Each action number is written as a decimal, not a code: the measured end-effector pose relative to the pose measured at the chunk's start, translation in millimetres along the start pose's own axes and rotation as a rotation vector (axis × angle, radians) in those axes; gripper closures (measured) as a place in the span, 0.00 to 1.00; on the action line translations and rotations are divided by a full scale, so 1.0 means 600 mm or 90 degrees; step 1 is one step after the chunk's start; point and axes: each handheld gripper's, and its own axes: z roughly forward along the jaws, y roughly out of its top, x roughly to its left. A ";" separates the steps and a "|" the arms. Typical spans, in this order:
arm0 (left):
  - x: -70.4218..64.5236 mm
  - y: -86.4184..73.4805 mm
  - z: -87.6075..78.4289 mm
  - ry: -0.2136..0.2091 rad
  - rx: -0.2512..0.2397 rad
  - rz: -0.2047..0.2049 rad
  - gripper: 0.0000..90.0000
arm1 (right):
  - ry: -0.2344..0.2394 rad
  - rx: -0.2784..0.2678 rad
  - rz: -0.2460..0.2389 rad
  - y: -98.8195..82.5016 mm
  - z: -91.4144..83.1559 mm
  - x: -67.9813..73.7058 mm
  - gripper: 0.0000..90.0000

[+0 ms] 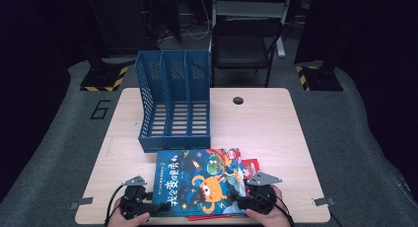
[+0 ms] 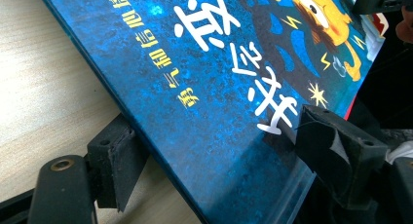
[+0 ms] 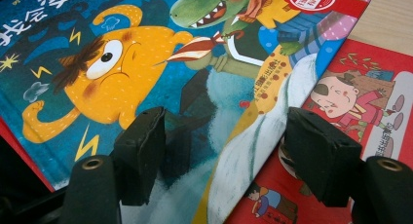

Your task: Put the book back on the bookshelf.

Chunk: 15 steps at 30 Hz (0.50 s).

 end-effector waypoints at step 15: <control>-0.005 0.006 -0.020 -0.026 -0.035 -0.008 0.26 | 0.015 -0.004 0.019 0.001 -0.001 -0.005 0.35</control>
